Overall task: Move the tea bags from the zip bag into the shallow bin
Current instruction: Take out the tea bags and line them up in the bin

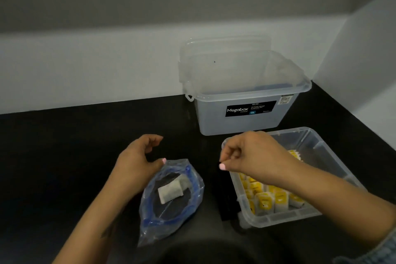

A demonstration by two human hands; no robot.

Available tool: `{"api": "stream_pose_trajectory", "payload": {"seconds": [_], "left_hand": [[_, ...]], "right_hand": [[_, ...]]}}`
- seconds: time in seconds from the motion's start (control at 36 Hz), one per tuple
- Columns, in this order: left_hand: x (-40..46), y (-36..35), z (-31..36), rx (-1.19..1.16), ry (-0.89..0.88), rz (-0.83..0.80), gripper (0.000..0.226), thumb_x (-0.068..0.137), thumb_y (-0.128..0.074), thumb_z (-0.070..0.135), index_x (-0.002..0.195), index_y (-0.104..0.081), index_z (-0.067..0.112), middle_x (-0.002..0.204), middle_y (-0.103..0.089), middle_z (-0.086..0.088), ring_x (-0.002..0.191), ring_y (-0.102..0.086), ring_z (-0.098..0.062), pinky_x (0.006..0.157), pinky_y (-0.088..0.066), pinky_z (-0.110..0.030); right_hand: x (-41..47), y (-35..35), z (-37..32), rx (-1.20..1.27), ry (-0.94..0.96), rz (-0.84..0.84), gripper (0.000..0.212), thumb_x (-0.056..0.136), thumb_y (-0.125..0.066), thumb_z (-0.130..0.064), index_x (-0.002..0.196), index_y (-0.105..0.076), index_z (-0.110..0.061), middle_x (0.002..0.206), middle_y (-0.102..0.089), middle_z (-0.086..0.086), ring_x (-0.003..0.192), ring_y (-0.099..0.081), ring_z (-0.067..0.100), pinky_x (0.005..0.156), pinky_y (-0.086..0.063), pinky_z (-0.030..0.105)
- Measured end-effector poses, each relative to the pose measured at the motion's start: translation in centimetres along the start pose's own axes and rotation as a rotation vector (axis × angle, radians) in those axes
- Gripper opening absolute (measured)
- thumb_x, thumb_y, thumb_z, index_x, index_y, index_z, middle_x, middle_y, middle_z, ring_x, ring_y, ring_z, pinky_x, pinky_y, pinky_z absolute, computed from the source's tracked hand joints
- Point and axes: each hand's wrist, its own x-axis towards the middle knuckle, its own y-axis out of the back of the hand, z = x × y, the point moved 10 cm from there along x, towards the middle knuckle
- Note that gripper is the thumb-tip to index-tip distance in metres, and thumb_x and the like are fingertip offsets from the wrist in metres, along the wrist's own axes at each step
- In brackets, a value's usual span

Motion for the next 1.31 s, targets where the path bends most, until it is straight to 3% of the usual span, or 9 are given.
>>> {"api": "stream_pose_trajectory", "payload": {"seconds": [0.17, 0.31, 0.39, 0.53, 0.64, 0.81, 0.97, 1.14, 1.31], "left_hand": [[-0.3, -2.1, -3.3, 0.169, 0.061, -0.142, 0.068, 0.076, -0.074, 0.03, 0.133, -0.038, 0.039, 0.131, -0.046, 0.013, 0.107, -0.044, 0.0, 0.085, -0.041, -0.022], [-0.2, -3.1, -4.3, 0.22, 0.036, -0.183, 0.069, 0.077, -0.073, 0.03, 0.135, -0.037, 0.038, 0.13, -0.047, 0.012, 0.103, -0.047, -0.001, 0.086, -0.045, -0.022], [-0.1, -3.4, -4.6, 0.226, 0.037, -0.176, 0.065, 0.08, -0.07, 0.027, 0.136, -0.038, 0.035, 0.13, -0.048, 0.009, 0.106, -0.053, -0.006, 0.091, -0.049, -0.029], [-0.1, -3.6, -5.0, 0.193, 0.032, -0.185, 0.061, 0.082, -0.069, 0.026, 0.134, -0.039, 0.035, 0.129, -0.048, 0.008, 0.108, -0.054, -0.008, 0.093, -0.05, -0.032], [-0.2, -3.6, -5.1, 0.189, 0.02, -0.182, 0.06, 0.082, -0.069, 0.024, 0.133, -0.039, 0.036, 0.128, -0.048, 0.009, 0.106, -0.054, -0.007, 0.092, -0.051, -0.032], [-0.4, -3.4, -5.1, 0.168, 0.014, -0.181, 0.059, 0.083, -0.067, 0.025, 0.135, -0.039, 0.034, 0.128, -0.048, 0.009, 0.106, -0.054, -0.007, 0.091, -0.05, -0.031], [-0.3, -3.2, -5.1, 0.155, 0.02, -0.155, 0.059, 0.082, -0.068, 0.025, 0.134, -0.04, 0.034, 0.126, -0.049, 0.009, 0.103, -0.054, -0.005, 0.088, -0.05, -0.027], [0.1, -2.6, -5.6, 0.159, 0.04, -0.121, 0.051, 0.085, -0.064, 0.024, 0.131, -0.044, 0.032, 0.123, -0.051, 0.009, 0.103, -0.053, -0.005, 0.087, -0.05, -0.026], [0.4, -2.0, -6.3, 0.129, 0.066, -0.119, 0.044, 0.084, -0.065, 0.025, 0.124, -0.049, 0.033, 0.115, -0.054, 0.01, 0.098, -0.055, -0.005, 0.084, -0.052, -0.028]], "right_hand": [[0.6, -7.2, -7.5, -0.164, 0.188, -0.17, 0.023, 0.094, -0.056, -0.024, 0.113, -0.066, -0.031, 0.111, -0.065, -0.007, 0.1, -0.06, 0.01, 0.089, -0.051, 0.032], [3.1, -16.2, -9.0, -0.67, 0.148, -0.449, 0.034, 0.093, -0.057, -0.022, 0.123, -0.052, -0.007, 0.123, -0.055, 0.014, 0.11, -0.055, 0.03, 0.081, -0.045, 0.039], [4.3, -18.5, -8.1, -0.673, 0.042, -0.664, 0.061, 0.091, -0.061, -0.025, 0.142, -0.033, -0.009, 0.144, -0.037, 0.016, 0.13, -0.039, 0.034, 0.098, -0.039, 0.045], [6.3, -19.6, -6.9, -0.742, 0.015, -0.694, 0.08, 0.086, -0.067, -0.032, 0.149, -0.02, -0.016, 0.153, -0.023, 0.01, 0.139, -0.025, 0.032, 0.109, -0.029, 0.049], [7.3, -20.5, -6.6, -0.751, -0.009, -0.749, 0.074, 0.089, -0.064, -0.03, 0.149, -0.022, -0.019, 0.152, -0.025, 0.009, 0.138, -0.026, 0.031, 0.11, -0.028, 0.047], [7.5, -20.9, -6.7, -0.786, 0.069, -0.667, 0.075, 0.087, -0.064, -0.028, 0.148, -0.022, -0.013, 0.154, -0.023, 0.013, 0.141, -0.023, 0.033, 0.115, -0.023, 0.05], [6.5, -17.7, -8.3, -0.512, 0.145, -0.159, 0.031, 0.1, -0.038, -0.014, 0.122, -0.057, -0.003, 0.122, -0.06, 0.017, 0.113, -0.055, 0.033, 0.092, -0.043, 0.04], [6.3, -17.0, -7.2, -0.554, 0.115, -0.203, 0.03, 0.093, -0.055, -0.014, 0.122, -0.055, -0.011, 0.12, -0.059, 0.011, 0.109, -0.058, 0.027, 0.089, -0.049, 0.039], [4.9, -12.9, -5.5, -0.147, 0.042, -0.04, 0.019, 0.091, -0.058, -0.022, 0.109, -0.062, -0.025, 0.105, -0.064, 0.001, 0.098, -0.062, 0.019, 0.084, -0.053, 0.035]]}}
